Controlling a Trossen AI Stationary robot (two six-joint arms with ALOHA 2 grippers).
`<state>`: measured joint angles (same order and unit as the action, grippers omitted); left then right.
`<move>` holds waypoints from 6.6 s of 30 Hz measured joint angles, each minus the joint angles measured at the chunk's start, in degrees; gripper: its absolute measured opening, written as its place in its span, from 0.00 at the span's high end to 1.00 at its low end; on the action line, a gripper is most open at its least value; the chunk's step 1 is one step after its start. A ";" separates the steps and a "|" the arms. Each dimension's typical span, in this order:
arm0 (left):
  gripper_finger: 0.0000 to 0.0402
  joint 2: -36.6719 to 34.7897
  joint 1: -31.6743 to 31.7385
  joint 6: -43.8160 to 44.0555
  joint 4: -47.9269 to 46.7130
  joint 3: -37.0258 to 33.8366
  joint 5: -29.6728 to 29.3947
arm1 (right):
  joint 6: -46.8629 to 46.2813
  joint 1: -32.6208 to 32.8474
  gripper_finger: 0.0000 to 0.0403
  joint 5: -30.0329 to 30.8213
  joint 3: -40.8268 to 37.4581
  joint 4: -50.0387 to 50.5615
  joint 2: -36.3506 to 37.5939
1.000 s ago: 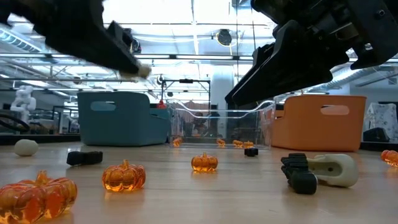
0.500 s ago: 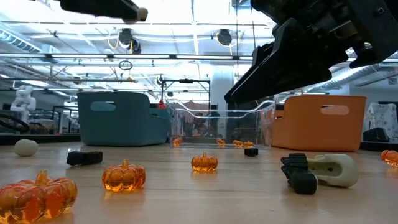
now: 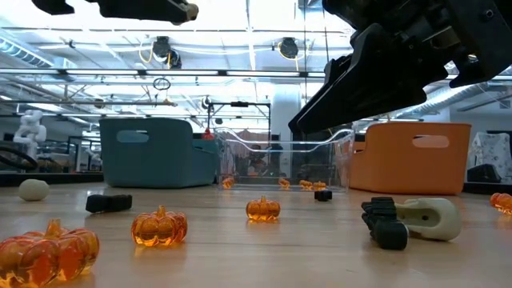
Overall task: Sort Halloween decoration
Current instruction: Put the white skull toy into the blue bin, then put the orange pumpkin toy into the transparent bin
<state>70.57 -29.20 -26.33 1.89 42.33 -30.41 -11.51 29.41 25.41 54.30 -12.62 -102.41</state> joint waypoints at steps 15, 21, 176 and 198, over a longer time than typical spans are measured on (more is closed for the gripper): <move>0.84 -6.79 8.24 0.41 -5.54 0.00 0.80 | -0.03 0.00 0.55 -0.02 0.00 0.02 0.00; 0.84 -12.76 21.18 0.50 -10.35 0.07 8.72 | -0.04 0.00 0.55 -0.07 0.00 0.00 0.00; 0.43 -0.11 -2.07 47.05 12.81 -11.75 -11.83 | 41.31 -3.82 0.84 -10.17 0.44 3.15 14.03; 0.43 -0.11 -2.07 47.02 14.07 -11.74 -11.83 | 42.69 -3.82 0.84 -8.72 0.44 5.40 14.03</move>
<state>70.46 -31.27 20.69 15.97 30.59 -42.24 31.18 25.58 16.69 54.74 -7.22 -88.38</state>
